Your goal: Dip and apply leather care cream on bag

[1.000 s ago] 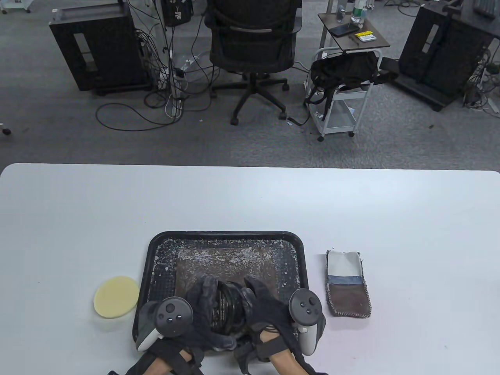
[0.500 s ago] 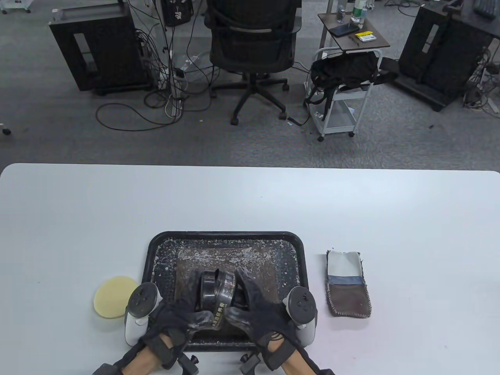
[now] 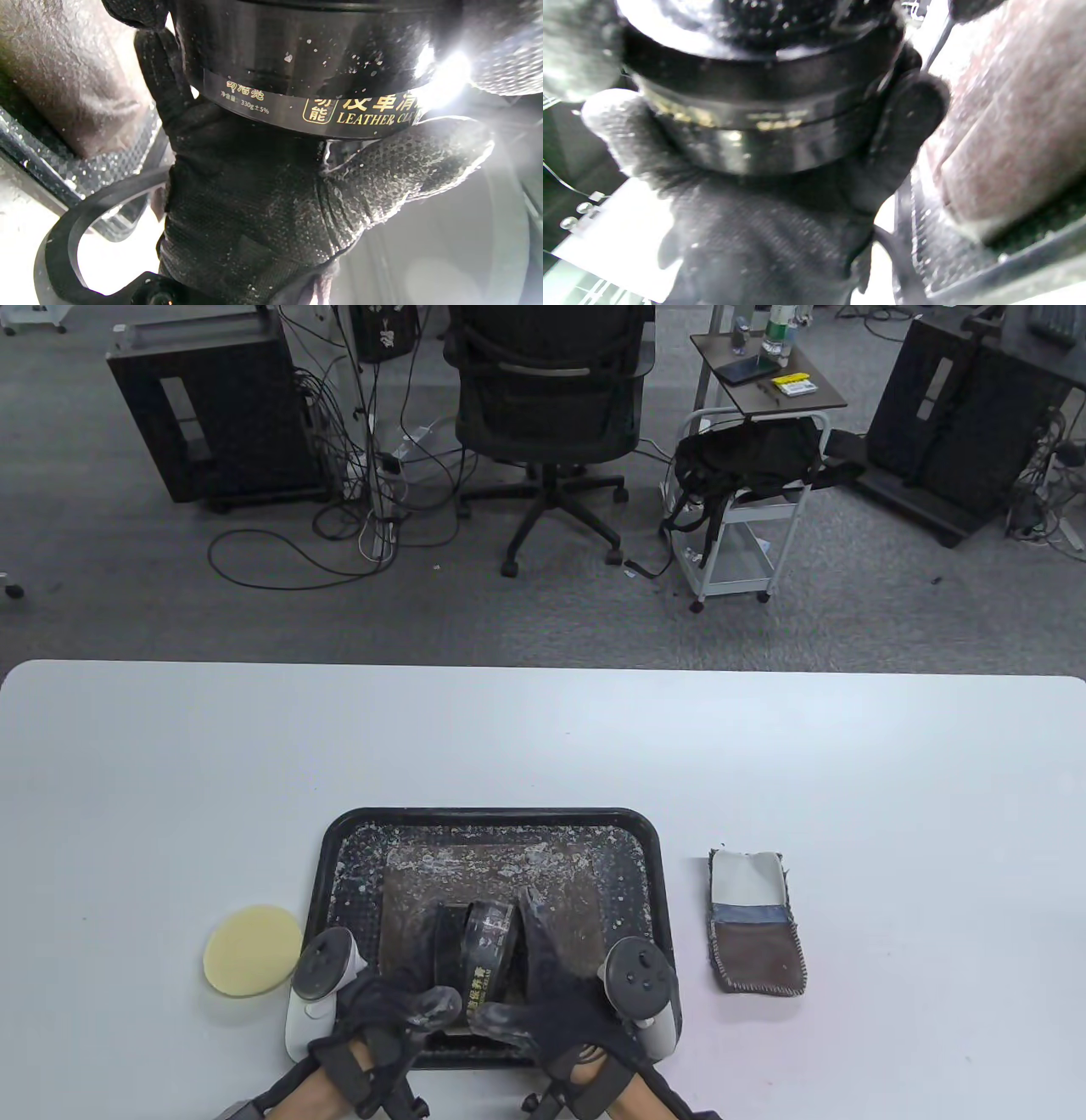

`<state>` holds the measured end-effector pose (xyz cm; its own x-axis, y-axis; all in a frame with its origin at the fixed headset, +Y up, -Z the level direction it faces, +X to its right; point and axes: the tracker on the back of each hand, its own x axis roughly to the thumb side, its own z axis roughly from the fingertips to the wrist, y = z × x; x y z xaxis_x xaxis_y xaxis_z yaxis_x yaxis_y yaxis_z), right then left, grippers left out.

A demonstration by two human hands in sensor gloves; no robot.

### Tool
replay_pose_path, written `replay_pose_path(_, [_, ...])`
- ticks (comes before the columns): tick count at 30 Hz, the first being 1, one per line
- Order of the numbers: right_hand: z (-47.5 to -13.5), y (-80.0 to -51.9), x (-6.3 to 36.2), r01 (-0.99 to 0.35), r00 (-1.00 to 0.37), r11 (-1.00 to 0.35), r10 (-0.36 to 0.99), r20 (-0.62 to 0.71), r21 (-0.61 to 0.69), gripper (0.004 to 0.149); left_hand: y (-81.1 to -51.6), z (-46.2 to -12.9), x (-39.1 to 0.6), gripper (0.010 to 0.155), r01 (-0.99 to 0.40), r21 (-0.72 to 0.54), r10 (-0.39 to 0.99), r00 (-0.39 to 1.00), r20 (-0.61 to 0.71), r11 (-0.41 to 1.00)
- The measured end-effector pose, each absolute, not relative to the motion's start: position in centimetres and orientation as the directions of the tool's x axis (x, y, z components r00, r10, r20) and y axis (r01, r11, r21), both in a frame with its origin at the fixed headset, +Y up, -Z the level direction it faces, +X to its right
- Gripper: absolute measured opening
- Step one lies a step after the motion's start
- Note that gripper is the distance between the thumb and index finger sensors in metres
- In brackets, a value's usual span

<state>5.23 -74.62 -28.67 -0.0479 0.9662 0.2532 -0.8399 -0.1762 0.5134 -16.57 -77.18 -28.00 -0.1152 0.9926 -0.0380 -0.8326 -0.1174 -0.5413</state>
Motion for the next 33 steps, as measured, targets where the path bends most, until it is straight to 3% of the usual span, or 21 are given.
replay_pose_path(3, [-28.7,-74.3,5.4,-0.854,-0.095,-0.234,0.948,0.303,0.464,0.116,-77.2,-28.2,-16.6,0.117,-0.828,-0.554,0.996,-0.089,-0.024,-0.087])
replay_pose_path(10, [-28.8,-74.3,5.8,-0.850,-0.048,-0.198,0.952,0.301,0.488,0.115,-77.5,-28.3,-16.8,0.116,-0.790,-0.596,0.990,-0.122,-0.075,-0.142])
replay_pose_path(33, [-27.9,-73.2,5.5,-0.777,-0.249,-0.502,0.799,0.547,0.380,0.115,-77.9,-28.0,-17.0,0.113,-0.780,-0.601,0.982,-0.099,-0.162,-0.178])
